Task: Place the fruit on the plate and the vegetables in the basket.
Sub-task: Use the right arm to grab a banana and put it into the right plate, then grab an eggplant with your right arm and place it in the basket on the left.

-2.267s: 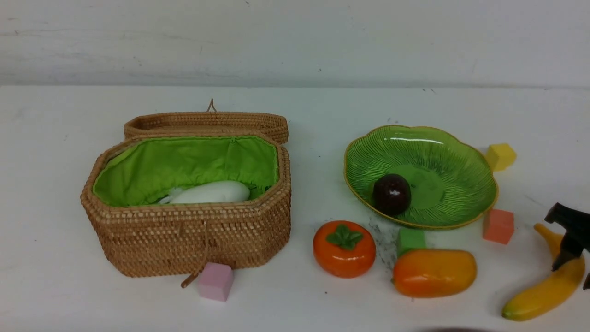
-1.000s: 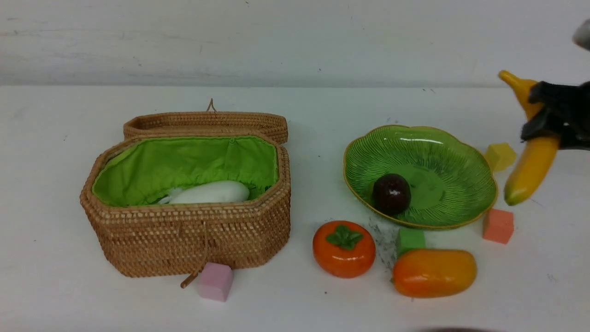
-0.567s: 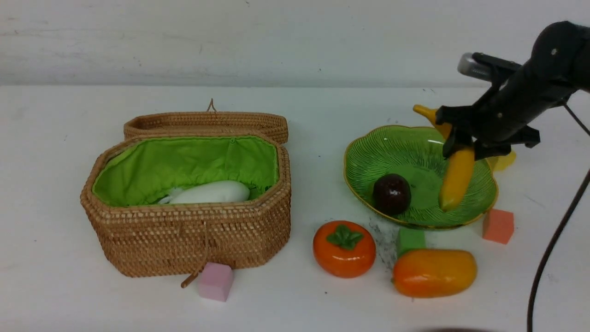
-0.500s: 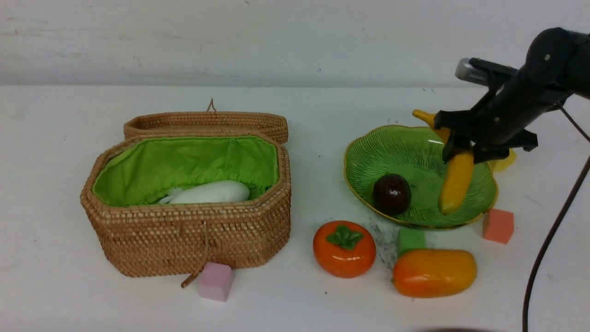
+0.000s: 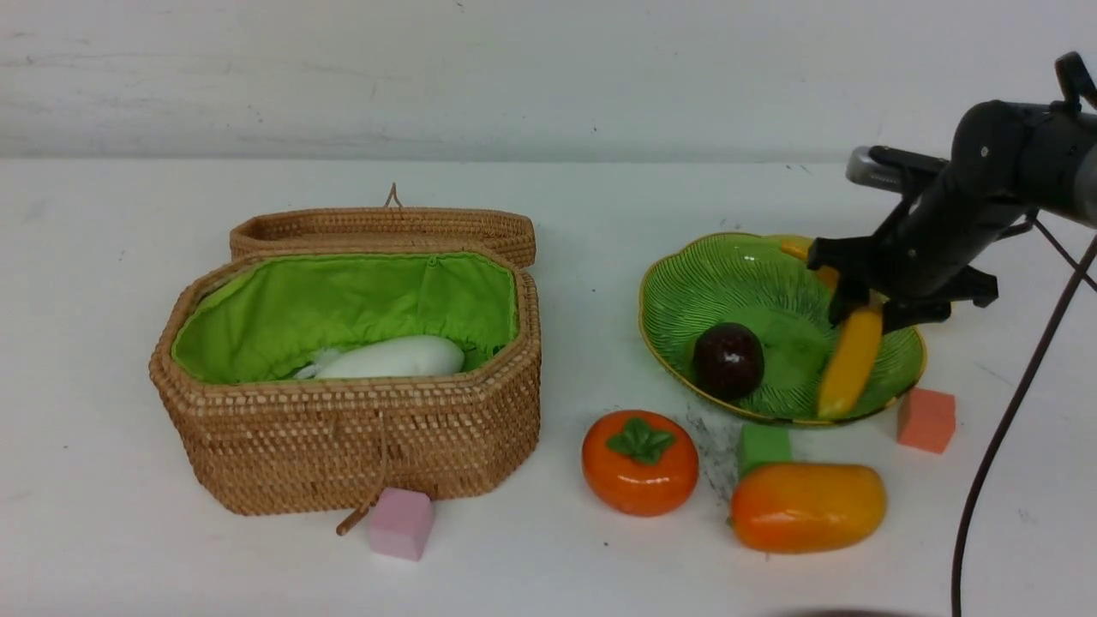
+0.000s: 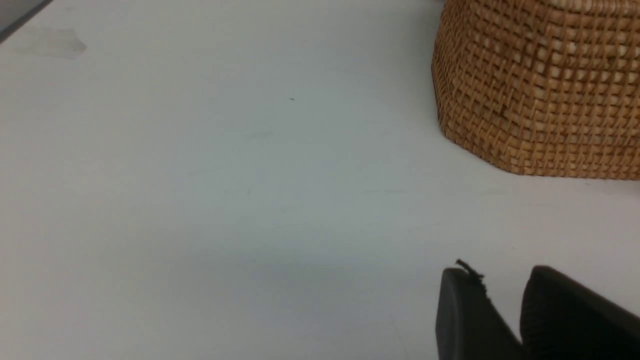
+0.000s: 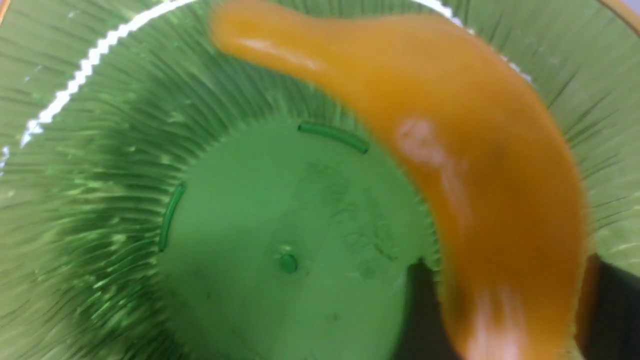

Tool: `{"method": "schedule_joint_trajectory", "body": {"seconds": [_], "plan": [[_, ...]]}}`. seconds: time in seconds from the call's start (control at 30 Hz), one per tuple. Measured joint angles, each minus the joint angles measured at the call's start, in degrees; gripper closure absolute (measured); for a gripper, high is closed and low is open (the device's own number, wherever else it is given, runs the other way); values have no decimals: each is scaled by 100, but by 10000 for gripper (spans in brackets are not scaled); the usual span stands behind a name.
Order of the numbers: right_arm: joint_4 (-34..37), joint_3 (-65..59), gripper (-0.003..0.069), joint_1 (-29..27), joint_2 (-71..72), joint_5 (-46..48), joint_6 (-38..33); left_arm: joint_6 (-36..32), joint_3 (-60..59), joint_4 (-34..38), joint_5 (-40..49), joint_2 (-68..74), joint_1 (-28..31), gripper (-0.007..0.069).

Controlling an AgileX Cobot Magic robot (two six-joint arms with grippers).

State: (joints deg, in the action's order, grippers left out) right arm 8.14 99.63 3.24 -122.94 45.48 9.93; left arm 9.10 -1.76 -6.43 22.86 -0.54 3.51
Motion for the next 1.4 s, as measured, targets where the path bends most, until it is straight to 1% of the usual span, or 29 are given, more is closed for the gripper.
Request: {"method": "schedule_joint_trajectory", "body": {"seconds": [0.03,0.07,0.1,0.13,0.23,0.3,0.4,0.43,0.53,0.6,0.67,0.7,0.73,0.77,0.8,0.83,0.87,0.93,1.0,1.03,1.1,1.13,1.17,1.27,1.4], "plan": [[-34,0,164,0,0,6,22,0,0,0,0,0,0,449],[-43,0,156,0,0,6,29,0,0,0,0,0,0,449],[-90,0,99,0,5,53,53,0,0,0,0,0,0,449],[-107,0,69,0,20,105,53,0,0,0,0,0,0,449],[-197,0,17,0,149,344,52,0,0,0,0,0,0,449],[-221,0,11,0,253,505,-34,0,0,0,0,0,0,449],[-183,0,15,0,550,836,-354,0,0,0,0,0,0,449],[-40,-34,24,0,709,1016,-488,0,0,0,0,0,0,449],[688,-537,62,50,1484,1333,-1049,0,0,0,0,0,0,449],[1122,-1124,86,179,2071,1390,-1631,0,0,0,0,0,0,449],[1388,-1668,103,347,2535,1396,-2258,0,0,0,0,0,0,449],[1525,-2093,113,538,2862,1396,-2863,0,0,0,0,0,0,449],[1542,-2163,115,538,2916,1396,-2979,0,0,0,0,0,0,449],[1595,-2815,127,809,3382,1395,-4178,0,0,0,0,0,0,449],[1595,-2888,130,839,3434,1395,-4326,0,0,0,0,0,0,449],[1587,-3180,135,988,3630,1405,-4925,0,0,0,0,0,0,449],[1519,-3816,145,1196,4040,1397,-6225,0,0,0,0,0,0,449],[1411,-4338,153,1345,4365,1345,-7248,0,0,0,0,0,0,449],[1255,-4957,156,1387,4589,1073,-7912,0,0,0,0,0,0,449],[1194,-5144,156,1387,4636,949,-8051,0,0,0,0,0,0,449],[1030,-5510,158,1387,4670,357,-8244,0,0,0,0,0,0,449],[1004,-5566,158,1387,4670,256,-8255,0,0,0,0,0,0,449],[949,-5727,159,1387,4652,-54,-8314,0,0,0,0,0,0,449],[943,-5815,158,1387,4556,-349,-8514,0,0,0,0,0,0,449],[960,-5815,158,1387,4290,-618,-8597,0,0,0,0,0,0,449]]}}
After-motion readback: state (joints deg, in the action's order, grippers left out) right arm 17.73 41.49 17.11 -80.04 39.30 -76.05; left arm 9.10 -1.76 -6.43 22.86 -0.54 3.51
